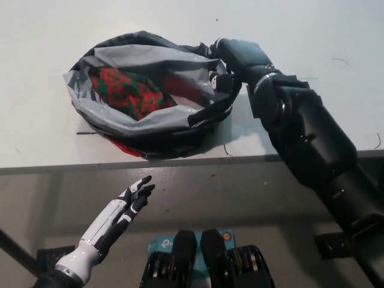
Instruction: The robot uses its right hand to pick up a bag of coffee beans and puts it in the black plastic bag, then the robot grabs the top of the bag and lifts it.
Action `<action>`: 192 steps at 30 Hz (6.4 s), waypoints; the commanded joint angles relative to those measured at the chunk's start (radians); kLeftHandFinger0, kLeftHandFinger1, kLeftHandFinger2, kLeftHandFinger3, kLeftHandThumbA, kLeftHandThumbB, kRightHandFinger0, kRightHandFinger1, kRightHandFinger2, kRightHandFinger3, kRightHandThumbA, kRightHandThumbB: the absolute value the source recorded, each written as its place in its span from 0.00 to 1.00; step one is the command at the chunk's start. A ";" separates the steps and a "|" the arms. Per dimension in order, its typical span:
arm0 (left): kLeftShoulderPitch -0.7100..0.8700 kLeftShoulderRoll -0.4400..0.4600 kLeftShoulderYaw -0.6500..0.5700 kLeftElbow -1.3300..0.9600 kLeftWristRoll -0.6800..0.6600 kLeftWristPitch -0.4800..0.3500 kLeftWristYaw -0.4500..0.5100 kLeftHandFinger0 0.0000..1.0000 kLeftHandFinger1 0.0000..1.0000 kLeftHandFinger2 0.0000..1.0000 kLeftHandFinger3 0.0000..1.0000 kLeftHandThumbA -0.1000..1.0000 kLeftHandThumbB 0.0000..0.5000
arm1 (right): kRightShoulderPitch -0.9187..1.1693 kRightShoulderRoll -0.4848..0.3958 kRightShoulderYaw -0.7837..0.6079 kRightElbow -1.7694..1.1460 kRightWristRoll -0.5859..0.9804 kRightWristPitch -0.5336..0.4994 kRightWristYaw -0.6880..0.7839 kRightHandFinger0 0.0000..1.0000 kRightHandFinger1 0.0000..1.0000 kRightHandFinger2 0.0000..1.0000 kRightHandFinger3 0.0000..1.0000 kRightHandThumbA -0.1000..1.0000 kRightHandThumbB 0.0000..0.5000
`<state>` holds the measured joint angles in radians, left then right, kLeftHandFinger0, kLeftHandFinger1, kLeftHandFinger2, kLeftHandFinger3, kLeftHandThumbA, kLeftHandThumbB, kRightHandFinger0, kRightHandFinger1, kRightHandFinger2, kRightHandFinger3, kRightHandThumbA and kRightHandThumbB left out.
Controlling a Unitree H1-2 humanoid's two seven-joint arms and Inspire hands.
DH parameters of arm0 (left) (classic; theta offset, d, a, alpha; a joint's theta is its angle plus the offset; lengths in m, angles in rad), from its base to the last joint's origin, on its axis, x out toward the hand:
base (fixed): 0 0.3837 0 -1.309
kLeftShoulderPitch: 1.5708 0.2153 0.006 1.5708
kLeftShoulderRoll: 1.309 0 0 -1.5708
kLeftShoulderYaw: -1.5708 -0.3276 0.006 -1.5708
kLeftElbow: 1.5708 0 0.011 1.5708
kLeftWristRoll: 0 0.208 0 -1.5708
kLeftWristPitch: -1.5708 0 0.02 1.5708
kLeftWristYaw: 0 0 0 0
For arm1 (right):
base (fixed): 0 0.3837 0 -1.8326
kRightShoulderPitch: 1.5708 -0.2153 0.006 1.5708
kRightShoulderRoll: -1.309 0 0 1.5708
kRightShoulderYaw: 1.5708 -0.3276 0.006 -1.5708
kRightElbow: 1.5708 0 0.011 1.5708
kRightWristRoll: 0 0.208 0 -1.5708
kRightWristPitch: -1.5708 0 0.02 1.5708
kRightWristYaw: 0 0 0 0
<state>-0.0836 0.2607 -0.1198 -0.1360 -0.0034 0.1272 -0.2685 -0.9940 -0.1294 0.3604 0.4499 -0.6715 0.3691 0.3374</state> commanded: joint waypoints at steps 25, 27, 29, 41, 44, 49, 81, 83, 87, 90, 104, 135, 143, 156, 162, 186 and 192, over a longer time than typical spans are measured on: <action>-0.027 0.019 0.013 -0.010 -0.007 -0.029 -0.013 1.00 1.00 1.00 1.00 0.94 0.28 | -0.336 0.320 -0.779 0.224 1.446 0.101 -0.164 0.00 0.14 0.56 0.77 0.38 0.01; -0.027 0.017 0.013 -0.008 -0.009 -0.032 -0.014 1.00 1.00 1.00 1.00 0.93 0.27 | -0.357 0.323 -0.788 0.229 1.478 0.101 -0.183 0.00 0.08 0.52 0.74 0.40 0.00; -0.025 0.017 0.013 -0.006 -0.011 -0.039 -0.014 1.00 1.00 1.00 1.00 0.93 0.25 | -0.379 0.326 -0.801 0.231 1.498 0.101 -0.198 0.00 0.08 0.52 0.74 0.40 0.00; -0.031 0.016 0.016 0.006 -0.012 -0.069 -0.012 1.00 1.00 1.00 1.00 0.91 0.22 | -0.543 0.310 -0.939 0.331 1.610 0.101 -0.250 0.00 0.17 0.67 0.91 0.38 0.00; -0.030 0.013 0.016 0.009 -0.012 -0.070 -0.009 1.00 1.00 1.00 1.00 0.91 0.22 | -0.571 0.308 -0.978 0.349 1.629 0.101 -0.262 0.00 0.24 0.75 1.00 0.36 0.00; -0.025 0.010 0.014 0.000 -0.011 -0.064 -0.009 1.00 1.00 1.00 1.00 0.90 0.22 | -0.642 0.308 -1.037 0.374 1.616 0.101 -0.293 0.00 0.31 0.79 1.00 0.29 0.00; -0.015 -0.003 -0.005 -0.012 -0.010 -0.038 -0.017 1.00 1.00 1.00 1.00 0.85 0.20 | -0.941 0.210 -0.709 0.497 0.936 -0.041 -0.335 0.32 0.60 1.00 1.00 0.56 0.44; -0.016 0.003 -0.004 -0.010 -0.009 -0.044 -0.021 1.00 1.00 1.00 1.00 0.85 0.21 | -0.836 0.159 -0.382 0.378 0.619 -0.103 -0.245 1.00 1.00 1.00 1.00 0.76 0.60; -0.012 0.004 -0.001 -0.004 -0.008 -0.059 -0.018 0.99 1.00 1.00 1.00 0.85 0.21 | -0.758 0.074 -0.061 0.283 0.400 -0.090 -0.095 1.00 1.00 1.00 1.00 0.89 0.99; -0.002 -0.001 -0.003 -0.005 -0.008 -0.058 -0.016 0.97 0.98 1.00 1.00 0.84 0.21 | -0.676 0.053 0.074 0.239 0.327 -0.047 -0.070 1.00 1.00 1.00 1.00 0.81 1.00; 0.006 0.005 -0.009 0.007 0.014 -0.073 -0.014 0.97 0.95 1.00 1.00 0.86 0.27 | -0.490 -0.005 0.307 0.159 0.331 0.053 0.010 1.00 1.00 1.00 1.00 0.94 1.00; 0.029 -0.001 -0.004 -0.018 0.021 -0.048 -0.004 0.91 0.89 1.00 1.00 0.85 0.30 | -0.411 -0.090 0.387 0.207 0.213 0.101 0.088 1.00 1.00 1.00 1.00 0.85 1.00; 0.019 0.002 -0.012 -0.003 0.035 -0.069 -0.007 0.92 0.89 1.00 1.00 0.86 0.31 | -0.398 -0.087 0.351 0.242 0.192 0.101 0.096 1.00 1.00 1.00 1.00 0.85 1.00; 0.012 0.003 -0.008 -0.009 0.038 -0.068 -0.009 0.92 0.89 1.00 1.00 0.85 0.28 | -0.376 -0.053 0.332 0.331 0.188 0.097 0.122 1.00 1.00 1.00 1.00 0.84 1.00; 0.004 0.005 -0.010 -0.006 0.043 -0.067 -0.011 0.90 0.88 1.00 1.00 0.84 0.29 | -0.365 -0.032 0.305 0.369 0.210 0.080 0.142 1.00 1.00 1.00 1.00 0.82 1.00; -0.007 0.008 -0.007 -0.008 0.033 -0.061 -0.018 0.89 0.88 1.00 1.00 0.80 0.28 | -0.375 0.031 0.076 0.585 0.365 0.031 0.190 0.00 0.12 0.54 0.53 0.19 0.11; -0.013 0.007 -0.007 -0.001 0.036 -0.065 -0.017 0.89 0.87 1.00 1.00 0.80 0.29 | -0.392 0.067 -0.312 0.658 0.632 0.101 0.123 0.00 0.15 0.66 0.71 0.09 0.16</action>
<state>-0.0764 0.2510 -0.1294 -0.1161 0.0346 0.0926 -0.2738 -1.3118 -0.0942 0.3529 1.0495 -0.3384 0.4197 0.5476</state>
